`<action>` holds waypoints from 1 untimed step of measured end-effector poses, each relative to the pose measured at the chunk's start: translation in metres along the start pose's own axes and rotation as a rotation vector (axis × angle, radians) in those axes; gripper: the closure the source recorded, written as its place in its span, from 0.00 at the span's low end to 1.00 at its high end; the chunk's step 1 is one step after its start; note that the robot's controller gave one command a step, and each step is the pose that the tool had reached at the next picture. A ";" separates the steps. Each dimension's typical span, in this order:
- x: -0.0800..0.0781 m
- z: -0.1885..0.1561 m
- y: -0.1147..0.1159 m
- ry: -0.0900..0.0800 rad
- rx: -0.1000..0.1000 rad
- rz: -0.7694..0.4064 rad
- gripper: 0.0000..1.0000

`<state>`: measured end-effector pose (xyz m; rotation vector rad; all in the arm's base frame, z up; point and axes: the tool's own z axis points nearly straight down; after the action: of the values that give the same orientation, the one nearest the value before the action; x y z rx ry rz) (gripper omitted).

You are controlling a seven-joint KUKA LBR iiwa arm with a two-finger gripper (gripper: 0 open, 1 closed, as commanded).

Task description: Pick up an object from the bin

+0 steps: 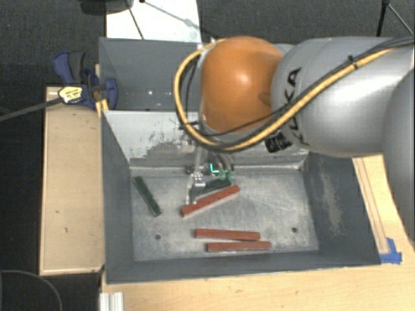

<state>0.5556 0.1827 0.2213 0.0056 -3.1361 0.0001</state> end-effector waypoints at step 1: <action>-0.002 -0.005 -0.001 -0.008 -0.002 0.004 0.00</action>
Offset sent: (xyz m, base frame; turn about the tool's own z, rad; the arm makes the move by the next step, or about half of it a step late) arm -0.0300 -0.0359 -0.1513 -0.2768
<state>0.5573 0.1817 0.2261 -0.0011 -3.1443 -0.0024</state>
